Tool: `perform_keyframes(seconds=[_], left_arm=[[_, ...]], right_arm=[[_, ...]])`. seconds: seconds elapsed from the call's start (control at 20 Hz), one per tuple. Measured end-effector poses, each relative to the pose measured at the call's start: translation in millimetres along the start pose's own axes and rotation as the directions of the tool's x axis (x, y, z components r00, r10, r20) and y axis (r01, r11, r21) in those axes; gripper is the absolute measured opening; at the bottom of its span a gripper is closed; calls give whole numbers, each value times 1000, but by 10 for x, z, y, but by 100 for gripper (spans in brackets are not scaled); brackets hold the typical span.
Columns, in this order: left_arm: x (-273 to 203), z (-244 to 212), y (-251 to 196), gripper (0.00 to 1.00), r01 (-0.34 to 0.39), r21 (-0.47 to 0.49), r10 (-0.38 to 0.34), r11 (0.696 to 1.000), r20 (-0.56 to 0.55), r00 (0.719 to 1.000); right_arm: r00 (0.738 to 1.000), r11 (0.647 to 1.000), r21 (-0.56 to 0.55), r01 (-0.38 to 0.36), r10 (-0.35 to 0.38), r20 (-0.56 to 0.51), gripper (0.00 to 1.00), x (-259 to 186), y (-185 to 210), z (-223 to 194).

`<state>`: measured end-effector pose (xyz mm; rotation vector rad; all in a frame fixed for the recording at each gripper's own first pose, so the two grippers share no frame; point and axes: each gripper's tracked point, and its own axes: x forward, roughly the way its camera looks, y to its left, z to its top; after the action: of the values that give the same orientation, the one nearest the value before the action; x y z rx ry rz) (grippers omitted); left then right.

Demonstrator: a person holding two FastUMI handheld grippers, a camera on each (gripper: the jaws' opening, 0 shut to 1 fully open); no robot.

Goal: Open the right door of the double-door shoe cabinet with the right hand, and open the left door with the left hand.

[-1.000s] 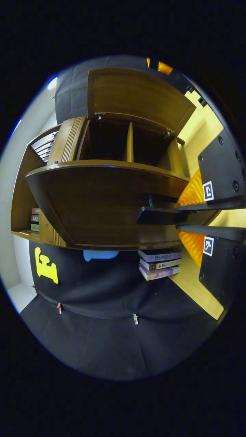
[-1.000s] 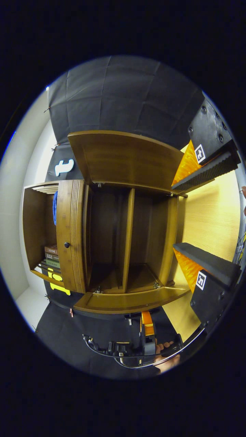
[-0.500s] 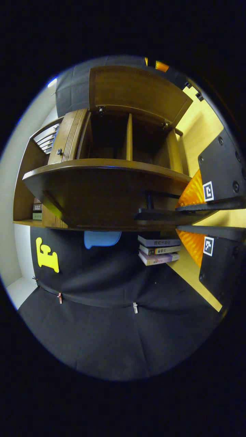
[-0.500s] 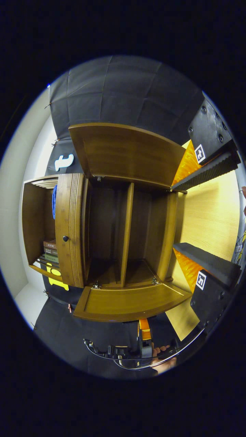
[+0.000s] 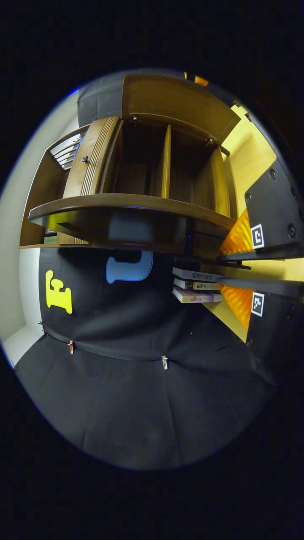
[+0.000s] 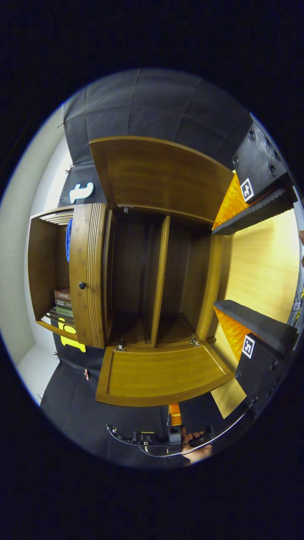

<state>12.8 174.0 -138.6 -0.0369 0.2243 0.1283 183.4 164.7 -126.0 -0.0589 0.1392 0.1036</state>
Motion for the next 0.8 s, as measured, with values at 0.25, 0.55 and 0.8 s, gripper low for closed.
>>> perform_keyframes(seconds=[0.25, 0.55, 0.8], left_arm=[[-159, -44, -48, 23, -4, -1, 4, 1000, 5, 1000], [-571, 35, -223, 30, 40, 11, -41, 999, 52, 998], [-798, 299, -563, 82, 101, 37, -105, 994, 122, 987]], right_arm=[[1000, 1000, 17, -1, 1, 13, 96, 29, 29, 47], [998, 1000, 8, 0, 0, 57, 96, 150, 62, 235], [996, 1000, 4, -15, 14, 88, 98, 236, 101, 367]])
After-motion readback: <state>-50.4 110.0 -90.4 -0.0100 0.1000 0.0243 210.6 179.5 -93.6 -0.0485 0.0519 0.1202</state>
